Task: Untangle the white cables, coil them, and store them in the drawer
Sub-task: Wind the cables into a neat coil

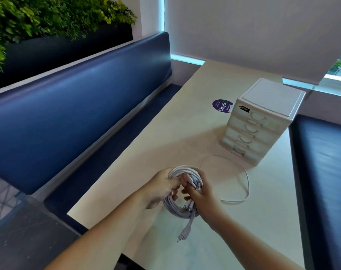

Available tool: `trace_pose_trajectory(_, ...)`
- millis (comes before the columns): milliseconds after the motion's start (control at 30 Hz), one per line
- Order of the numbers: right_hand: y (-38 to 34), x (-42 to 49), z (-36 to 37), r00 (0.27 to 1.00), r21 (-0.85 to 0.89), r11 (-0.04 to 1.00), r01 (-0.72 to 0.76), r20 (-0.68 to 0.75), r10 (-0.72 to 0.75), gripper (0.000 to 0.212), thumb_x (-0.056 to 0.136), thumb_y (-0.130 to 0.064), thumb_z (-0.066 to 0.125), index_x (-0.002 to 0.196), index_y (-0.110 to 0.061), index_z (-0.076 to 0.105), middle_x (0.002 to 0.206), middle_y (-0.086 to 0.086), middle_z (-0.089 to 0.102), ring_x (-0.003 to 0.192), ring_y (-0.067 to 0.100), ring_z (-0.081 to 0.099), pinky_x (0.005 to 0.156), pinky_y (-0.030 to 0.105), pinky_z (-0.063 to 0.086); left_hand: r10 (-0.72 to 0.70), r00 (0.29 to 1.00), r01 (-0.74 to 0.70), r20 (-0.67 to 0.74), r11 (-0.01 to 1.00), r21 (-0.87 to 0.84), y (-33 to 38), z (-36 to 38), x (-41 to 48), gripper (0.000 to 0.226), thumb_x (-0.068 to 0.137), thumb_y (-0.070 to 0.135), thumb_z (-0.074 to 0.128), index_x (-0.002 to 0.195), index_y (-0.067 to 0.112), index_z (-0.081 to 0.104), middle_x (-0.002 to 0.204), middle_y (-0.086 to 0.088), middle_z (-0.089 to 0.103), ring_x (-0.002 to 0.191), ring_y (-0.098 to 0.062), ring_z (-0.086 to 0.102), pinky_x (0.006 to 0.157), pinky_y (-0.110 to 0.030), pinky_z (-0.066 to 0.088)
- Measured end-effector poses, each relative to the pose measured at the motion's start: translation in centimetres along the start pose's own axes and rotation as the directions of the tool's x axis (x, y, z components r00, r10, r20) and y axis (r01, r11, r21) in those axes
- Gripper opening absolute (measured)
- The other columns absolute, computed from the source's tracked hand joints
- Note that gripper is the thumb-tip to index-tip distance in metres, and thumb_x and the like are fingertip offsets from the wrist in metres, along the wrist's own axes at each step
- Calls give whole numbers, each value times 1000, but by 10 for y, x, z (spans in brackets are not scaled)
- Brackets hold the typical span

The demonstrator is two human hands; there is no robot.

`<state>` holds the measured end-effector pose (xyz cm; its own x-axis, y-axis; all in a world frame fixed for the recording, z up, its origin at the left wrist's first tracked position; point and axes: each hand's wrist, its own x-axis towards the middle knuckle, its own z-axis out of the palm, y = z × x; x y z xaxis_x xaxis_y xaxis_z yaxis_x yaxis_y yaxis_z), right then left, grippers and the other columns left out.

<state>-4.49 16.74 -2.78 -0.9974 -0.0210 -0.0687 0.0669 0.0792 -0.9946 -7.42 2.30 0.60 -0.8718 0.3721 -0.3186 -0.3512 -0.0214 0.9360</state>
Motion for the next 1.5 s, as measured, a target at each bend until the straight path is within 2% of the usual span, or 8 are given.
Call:
trace_pose_trajectory(233,-11,4,0,998,-138,990,1,-68,-11,15,87,-26,67,96,-21,56,86,0,66,75,3,61,66,14,45,-8,999,7,-43,1000,-15,-2,0,2,29,84,29,71,94,4,60,61,-2,39,43,-10,34,47,-26,40)
trace_pose_trajectory(400,-11,5,1,997,-126,991,-48,-59,41,24,86,-32,68,101,-19,55,97,4,65,86,11,63,67,17,48,-5,988,4,-153,1000,-6,2,2,1,41,68,43,76,89,8,68,58,0,39,44,-10,33,46,-25,35)
trace_pose_trajectory(533,-13,3,0,994,-39,994,-104,38,105,34,82,-39,71,107,-24,54,106,0,64,96,6,63,79,23,50,-41,975,30,-219,998,-51,2,-2,4,29,79,36,75,88,10,69,54,4,37,44,-10,33,46,-25,33)
trace_pose_trajectory(733,-20,6,-3,995,-151,984,-96,-7,96,27,85,-31,69,97,-16,50,84,-3,56,75,8,54,65,20,41,-63,976,50,-209,996,-67,2,6,4,29,81,35,74,85,7,68,50,5,33,40,-10,30,45,-24,32)
trace_pose_trajectory(933,-26,3,-12,970,51,984,-170,185,157,53,78,-40,69,121,-16,51,115,3,62,104,9,62,84,23,52,-101,967,76,-235,991,-114,5,5,3,24,82,38,75,82,14,75,52,5,32,41,-11,29,45,-24,29)
trace_pose_trajectory(1100,-28,5,-14,965,47,989,-137,234,122,46,85,-44,66,121,-16,58,116,13,64,110,23,61,94,37,49,-129,964,101,-231,986,-130,6,10,2,31,79,41,76,84,10,73,52,4,29,42,-11,26,45,-23,28)
trace_pose_trajectory(1333,-32,5,-15,965,72,989,-132,236,111,39,81,-26,73,114,-9,60,94,-1,67,88,7,63,72,20,46,-79,960,51,-268,993,-111,2,14,5,44,79,40,77,95,-1,73,58,0,39,41,-8,33,44,-23,32)
trace_pose_trajectory(1500,-30,7,-16,971,110,979,-170,188,148,53,71,-37,81,114,-16,59,108,9,68,105,22,64,93,40,51,-49,957,27,-286,996,-79,6,14,6,32,80,39,77,85,8,72,58,0,44,43,-8,37,44,-23,34)
